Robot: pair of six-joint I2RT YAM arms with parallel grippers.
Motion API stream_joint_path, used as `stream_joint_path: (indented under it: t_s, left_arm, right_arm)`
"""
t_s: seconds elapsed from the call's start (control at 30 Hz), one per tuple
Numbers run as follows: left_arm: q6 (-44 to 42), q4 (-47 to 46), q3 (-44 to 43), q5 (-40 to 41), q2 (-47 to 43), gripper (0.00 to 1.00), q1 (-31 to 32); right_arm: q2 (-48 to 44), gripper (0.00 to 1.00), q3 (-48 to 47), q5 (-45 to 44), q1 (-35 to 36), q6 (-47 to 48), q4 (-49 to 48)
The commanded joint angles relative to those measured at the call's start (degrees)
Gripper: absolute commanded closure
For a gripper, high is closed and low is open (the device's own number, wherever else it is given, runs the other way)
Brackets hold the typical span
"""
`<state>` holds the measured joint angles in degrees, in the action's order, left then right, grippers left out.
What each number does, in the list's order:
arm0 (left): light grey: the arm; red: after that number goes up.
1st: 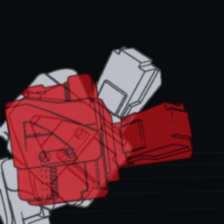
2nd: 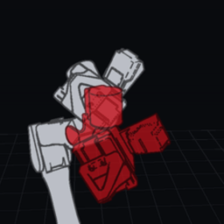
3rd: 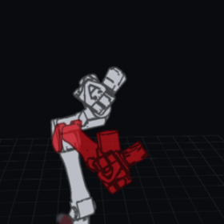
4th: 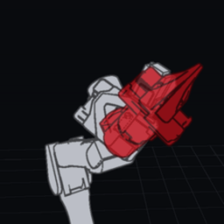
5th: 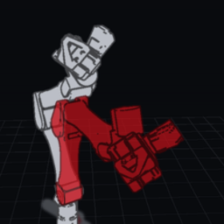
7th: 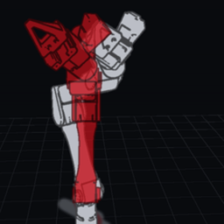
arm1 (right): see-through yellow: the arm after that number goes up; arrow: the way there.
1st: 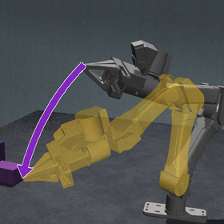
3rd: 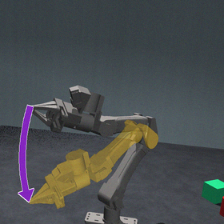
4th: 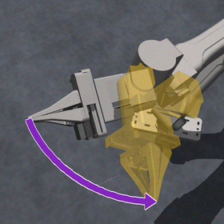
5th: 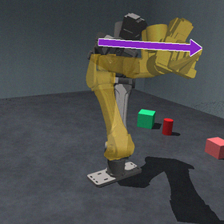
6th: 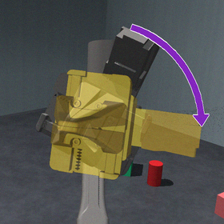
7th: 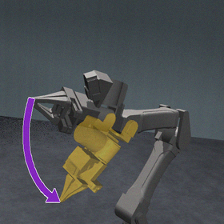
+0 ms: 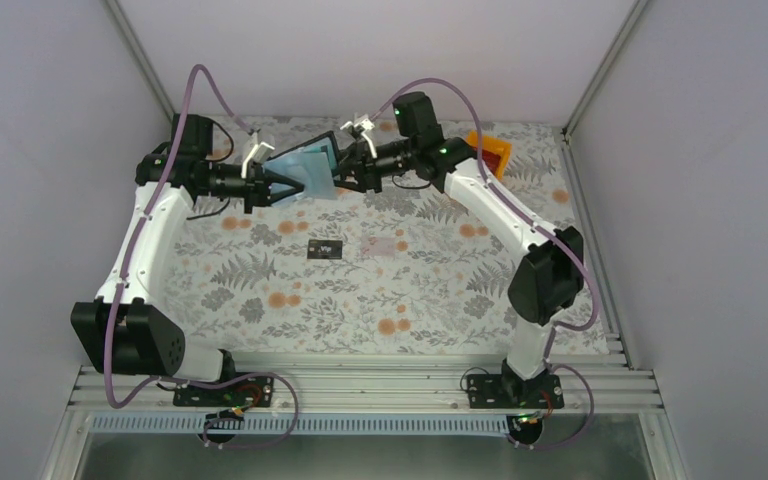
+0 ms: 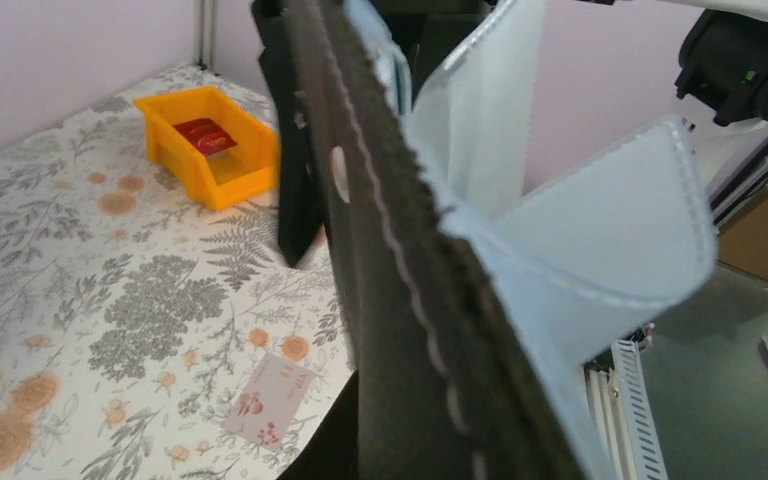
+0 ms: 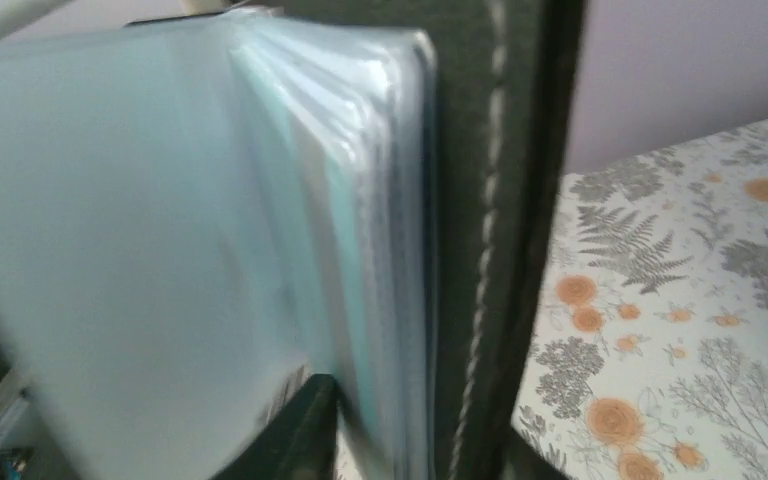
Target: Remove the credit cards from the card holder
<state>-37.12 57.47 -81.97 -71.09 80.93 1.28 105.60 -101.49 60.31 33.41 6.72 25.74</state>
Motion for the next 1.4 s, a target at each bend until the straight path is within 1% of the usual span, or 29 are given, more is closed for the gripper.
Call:
stream_joint_path:
  t_s: [0.0, 0.03, 0.07, 0.1, 0.2, 0.23, 0.27, 0.3, 0.33, 0.4, 0.43, 0.47, 0.5, 0.57, 0.67, 0.77, 0.83, 0.97, 1.13, 1.27, 1.37]
  left_arm:
    - [-1.90, -0.70, -2.05, -3.14, -0.59, 0.97, -0.05]
    - [-1.66, -0.86, -2.17, -2.95, -0.66, 0.92, -0.05]
    - [-1.45, -0.88, -2.36, -2.69, -0.81, 0.83, -0.05]
    - [-1.13, -0.92, -2.74, -2.11, -0.88, 0.68, -0.05]
    - [1.47, -2.43, -3.03, 1.03, -1.24, 0.33, -0.11]
    - [2.71, -3.78, -2.87, 2.96, -1.38, 0.22, -0.18]
    - [4.14, -5.07, -2.66, 5.15, -1.36, 0.13, -0.28]
    - [6.02, -6.45, -2.38, 7.85, -1.30, 0.08, -0.45]
    - [8.15, -8.15, -2.13, 11.33, -1.15, 0.05, -0.58]
    - [11.73, -10.78, -1.60, 18.34, -0.56, 0.02, -0.92]
    - [12.93, -11.78, -1.19, 21.30, -0.29, 0.01, -1.15]
    - [14.05, -12.51, -0.80, 23.72, -0.05, 0.01, -1.19]
    - [14.67, -13.15, -0.37, 25.57, 0.00, 0.01, -1.19]
    - [15.49, -13.90, 0.53, 26.75, -0.31, 0.01, -1.19]
    - [16.21, -14.62, 1.64, 25.45, -1.13, 0.02, -1.19]
    - [17.85, -16.09, 2.97, 25.10, -1.59, 0.00, -1.14]
    - [19.55, -17.53, 3.96, 26.42, -1.71, 0.00, -1.18]
    - [21.82, -20.05, 5.95, 28.35, -2.89, 0.00, -1.19]
    - [22.58, -20.52, 6.65, 27.27, -5.35, 0.00, -1.28]
    - [21.83, -19.72, 6.06, 24.12, -8.18, 0.00, -2.46]
    - [19.92, -17.04, 4.02, 17.14, -10.15, 0.00, -3.69]
  right_arm:
    - [-0.27, 0.87, -2.03, 2.16, 1.73, 2.63, 1.41]
    - [-0.73, 0.95, -1.41, 1.50, 1.71, 2.56, 1.23]
    - [-1.44, 0.96, -0.25, 0.22, 1.62, 1.94, 0.64]
    - [-2.13, 0.96, 1.02, -1.72, 1.58, 0.88, -0.53]
    - [-3.20, 0.96, 3.90, -7.64, 0.99, -3.06, -2.98]
    - [-3.16, 0.96, 4.20, -11.21, 1.00, -4.65, -2.83]
    - [-3.02, 0.96, 4.10, -16.35, 1.07, -6.25, -2.36]
    - [-2.55, 0.96, 3.42, -23.90, 1.26, -8.20, -1.17]
    - [-1.68, 0.96, 2.13, -35.20, 1.61, -10.10, 0.87]
    - [1.42, 0.96, -2.04, -55.92, 3.05, -13.30, 6.60]
    - [3.59, 0.96, -4.62, -64.24, 3.69, -14.88, 9.88]
    - [5.89, 0.96, -7.74, -70.69, 4.31, -16.21, 13.53]
    - [8.11, 0.96, -10.52, -74.94, 4.75, -17.30, 16.61]
    - [10.84, 0.96, -14.32, -78.64, 5.94, -18.47, 19.87]
    - [9.83, 0.96, -13.22, -77.48, 7.87, -19.20, 18.05]
    - [9.25, 0.96, -13.00, -73.94, 10.03, -19.72, 15.62]
    - [9.23, 0.96, -13.57, -68.73, 11.12, -18.85, 14.27]
    - [8.71, 0.96, -13.86, -61.21, 11.81, -18.70, 13.44]
    - [5.25, 0.96, -9.21, -54.95, 11.86, -19.41, 10.57]
    - [4.84, 0.96, -8.88, -54.63, 11.83, -19.80, 10.52]
    - [5.48, 0.96, -9.47, -56.10, 11.88, -20.95, 11.71]
